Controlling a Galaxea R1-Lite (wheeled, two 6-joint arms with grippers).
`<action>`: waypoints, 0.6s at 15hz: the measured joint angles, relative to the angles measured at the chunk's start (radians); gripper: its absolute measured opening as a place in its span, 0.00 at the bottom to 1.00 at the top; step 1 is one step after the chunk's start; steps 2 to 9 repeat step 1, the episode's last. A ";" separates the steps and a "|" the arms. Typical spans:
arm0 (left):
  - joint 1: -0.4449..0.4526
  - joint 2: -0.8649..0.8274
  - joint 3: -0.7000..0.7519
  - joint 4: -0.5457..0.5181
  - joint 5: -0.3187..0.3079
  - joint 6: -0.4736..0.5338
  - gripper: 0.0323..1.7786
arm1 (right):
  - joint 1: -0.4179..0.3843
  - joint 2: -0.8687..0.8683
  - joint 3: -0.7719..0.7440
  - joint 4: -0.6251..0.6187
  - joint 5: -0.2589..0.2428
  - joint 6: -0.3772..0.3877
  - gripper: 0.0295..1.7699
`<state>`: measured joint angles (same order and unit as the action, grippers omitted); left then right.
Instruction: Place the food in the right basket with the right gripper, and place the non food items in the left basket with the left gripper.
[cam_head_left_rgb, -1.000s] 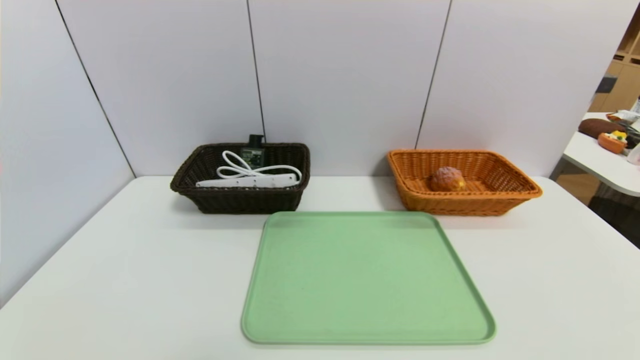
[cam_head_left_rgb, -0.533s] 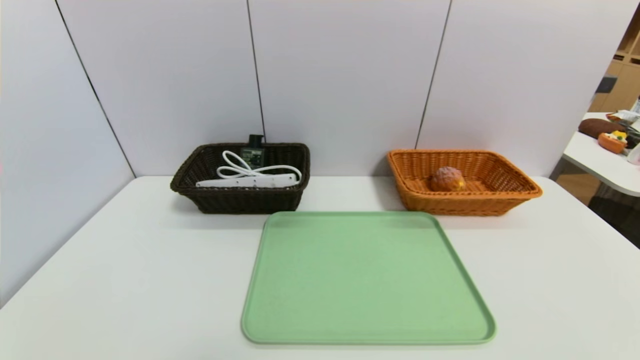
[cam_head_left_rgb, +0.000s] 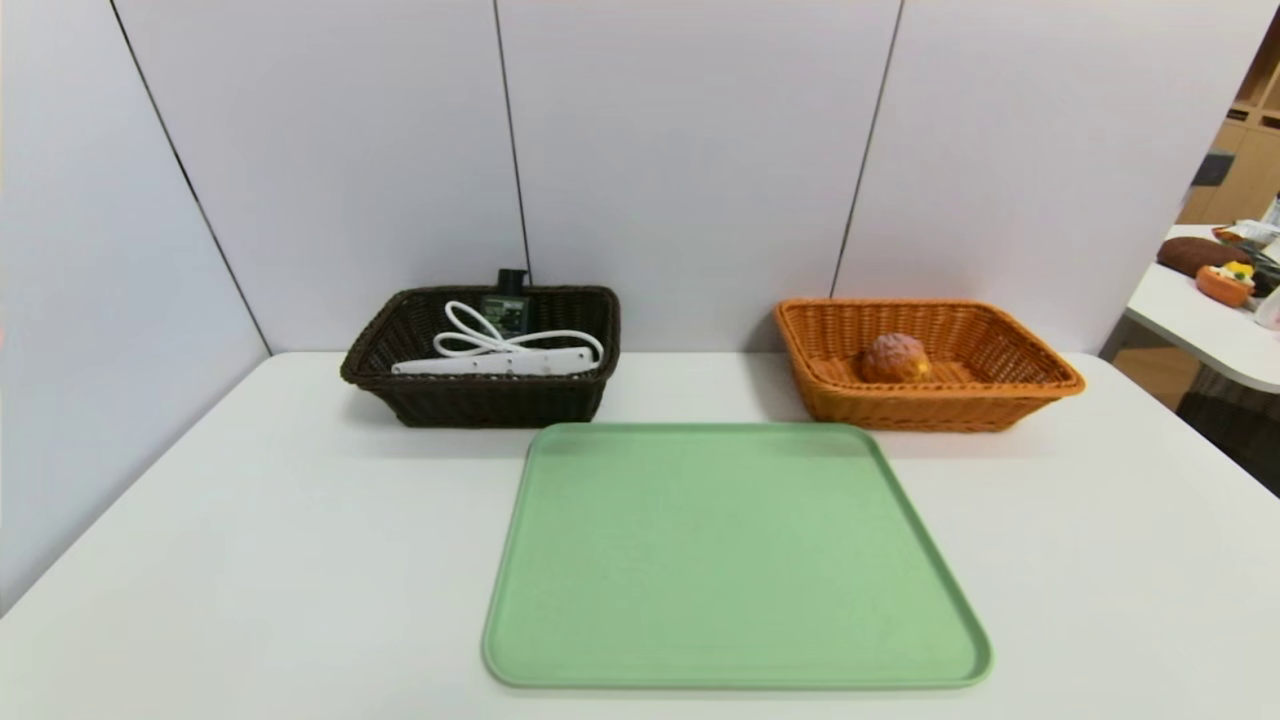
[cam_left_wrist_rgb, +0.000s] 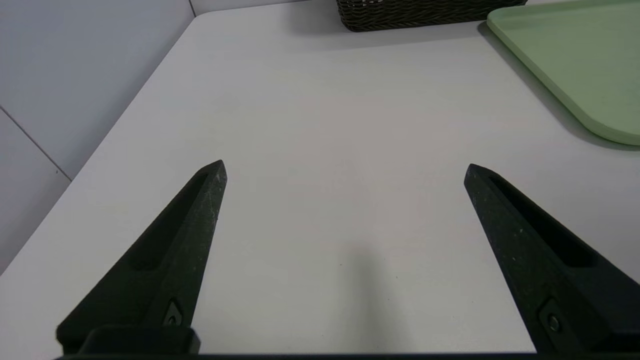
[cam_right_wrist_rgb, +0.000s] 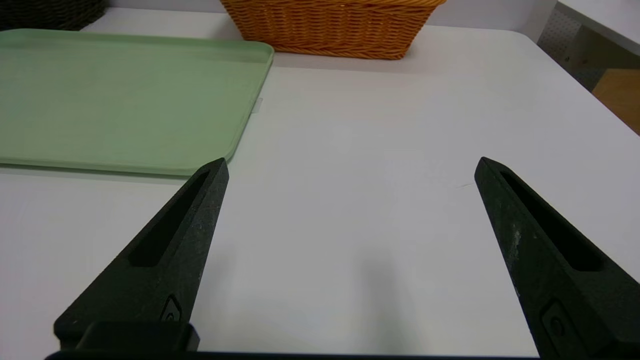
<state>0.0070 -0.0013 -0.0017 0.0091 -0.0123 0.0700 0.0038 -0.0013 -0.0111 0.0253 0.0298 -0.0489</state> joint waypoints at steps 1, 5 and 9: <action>0.000 0.000 0.000 0.000 0.000 0.000 0.95 | 0.000 0.000 0.001 -0.005 0.000 0.000 0.96; 0.000 0.000 0.000 0.000 0.000 0.000 0.95 | 0.000 0.000 0.001 -0.005 0.000 0.000 0.96; 0.000 0.000 0.000 0.000 0.000 0.000 0.95 | 0.000 0.000 0.001 -0.005 0.000 0.000 0.96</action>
